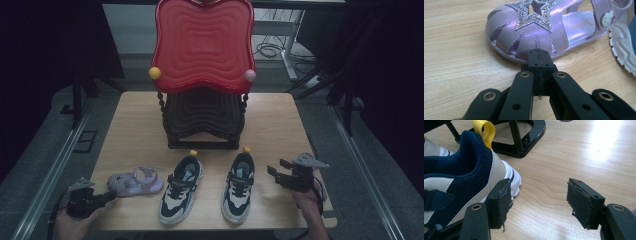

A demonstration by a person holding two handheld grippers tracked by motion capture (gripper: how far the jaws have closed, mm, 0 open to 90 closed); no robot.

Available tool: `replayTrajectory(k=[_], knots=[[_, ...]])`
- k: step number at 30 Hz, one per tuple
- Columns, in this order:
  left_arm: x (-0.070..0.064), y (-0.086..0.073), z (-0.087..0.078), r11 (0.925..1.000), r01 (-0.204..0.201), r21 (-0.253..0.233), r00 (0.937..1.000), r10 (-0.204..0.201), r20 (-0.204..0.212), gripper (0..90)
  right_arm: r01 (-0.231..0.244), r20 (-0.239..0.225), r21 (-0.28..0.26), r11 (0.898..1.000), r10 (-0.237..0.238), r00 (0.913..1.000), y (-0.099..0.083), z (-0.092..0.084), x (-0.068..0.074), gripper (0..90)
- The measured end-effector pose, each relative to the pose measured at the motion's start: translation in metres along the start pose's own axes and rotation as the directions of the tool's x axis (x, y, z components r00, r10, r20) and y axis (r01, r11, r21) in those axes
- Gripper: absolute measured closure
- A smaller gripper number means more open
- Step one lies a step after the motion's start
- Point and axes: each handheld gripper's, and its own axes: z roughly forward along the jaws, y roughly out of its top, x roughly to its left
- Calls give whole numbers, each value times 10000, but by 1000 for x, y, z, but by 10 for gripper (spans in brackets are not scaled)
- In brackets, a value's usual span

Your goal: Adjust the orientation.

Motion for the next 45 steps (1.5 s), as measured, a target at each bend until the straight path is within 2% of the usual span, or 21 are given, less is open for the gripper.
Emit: replayTrajectory(k=[7,14,24,35,45], knots=[[7,4,2,9999,132,-57,9997,-134,-205,900,8,34,-25,10000,-7,10000,-1,0,0,363],[16,22,5,9999,122,21,9999,-121,-79,899,109,5,-158,9998,-109,9999,-1,-1,1,365],[24,26,15,9994,304,170,9995,-304,-36,900,67,73,-180,9998,-65,10000,-1,-1,0,367],[32,44,24,9988,331,357,9986,-345,389,900,57,61,-108,9999,-56,10000,-2,0,0,367],[35,53,31,9985,254,475,9982,-280,538,900,23,80,-33,10000,-23,10000,-3,1,-1,367]])
